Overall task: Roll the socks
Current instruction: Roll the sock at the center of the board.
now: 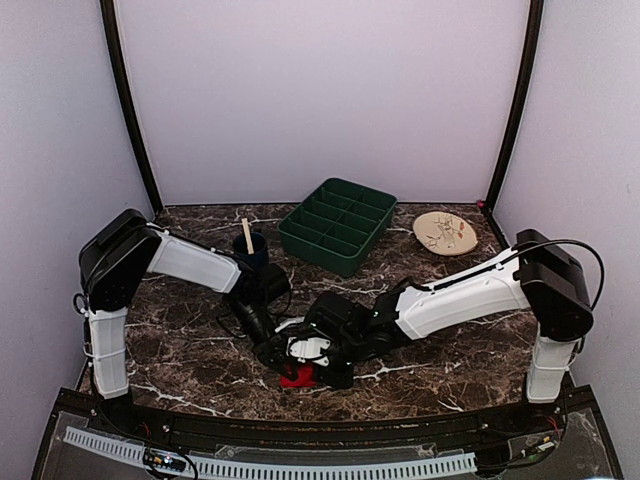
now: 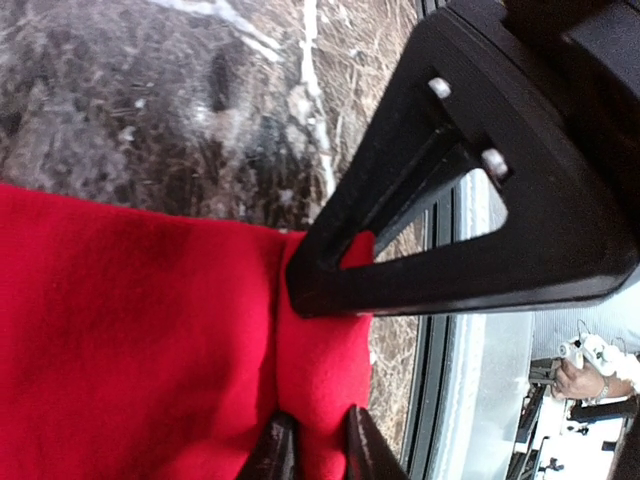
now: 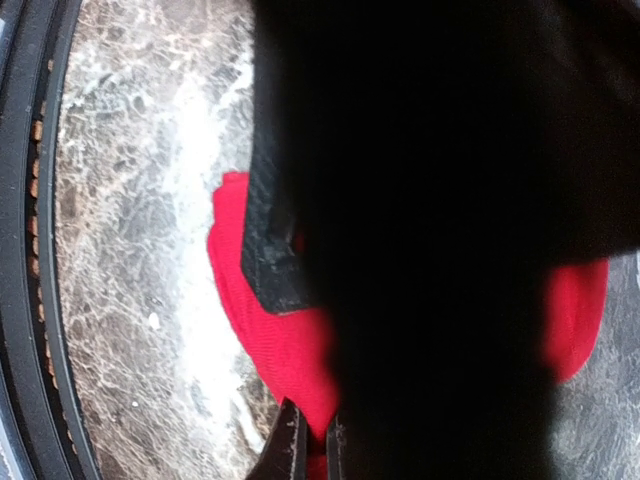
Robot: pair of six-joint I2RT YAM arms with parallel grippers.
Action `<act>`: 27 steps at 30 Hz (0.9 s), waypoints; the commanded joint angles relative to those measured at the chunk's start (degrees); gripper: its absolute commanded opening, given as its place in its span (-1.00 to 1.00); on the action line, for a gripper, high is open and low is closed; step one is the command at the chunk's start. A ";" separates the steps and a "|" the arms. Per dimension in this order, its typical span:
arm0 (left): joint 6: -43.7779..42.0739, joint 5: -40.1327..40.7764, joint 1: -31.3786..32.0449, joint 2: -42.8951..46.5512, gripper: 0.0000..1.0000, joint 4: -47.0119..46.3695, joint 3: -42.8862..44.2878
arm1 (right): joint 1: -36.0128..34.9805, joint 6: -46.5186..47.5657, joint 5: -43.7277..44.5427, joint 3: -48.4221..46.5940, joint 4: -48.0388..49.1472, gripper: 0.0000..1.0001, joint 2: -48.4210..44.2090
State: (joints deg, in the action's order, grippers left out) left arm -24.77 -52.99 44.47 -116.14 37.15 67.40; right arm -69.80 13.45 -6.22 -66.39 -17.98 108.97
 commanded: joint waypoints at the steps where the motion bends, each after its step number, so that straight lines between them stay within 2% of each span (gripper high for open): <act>1: 3.85 2.29 -1.09 3.78 -0.53 -4.21 -2.50 | 0.41 -0.49 0.08 -0.77 1.67 -1.00 0.89; 12: 7.73 6.00 -3.07 6.63 -0.39 -7.24 -6.38 | 0.87 -0.62 0.85 -0.05 2.78 -1.00 -0.13; 27: 10.15 5.41 -7.84 10.13 -0.27 -10.34 -8.42 | 2.16 -0.88 0.90 0.99 2.54 -1.00 -0.09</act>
State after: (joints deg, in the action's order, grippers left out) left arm -15.27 -48.88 37.89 -109.36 27.53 60.12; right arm -68.23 12.80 -5.89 -65.21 -13.82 108.97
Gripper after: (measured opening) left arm 0.364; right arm 0.027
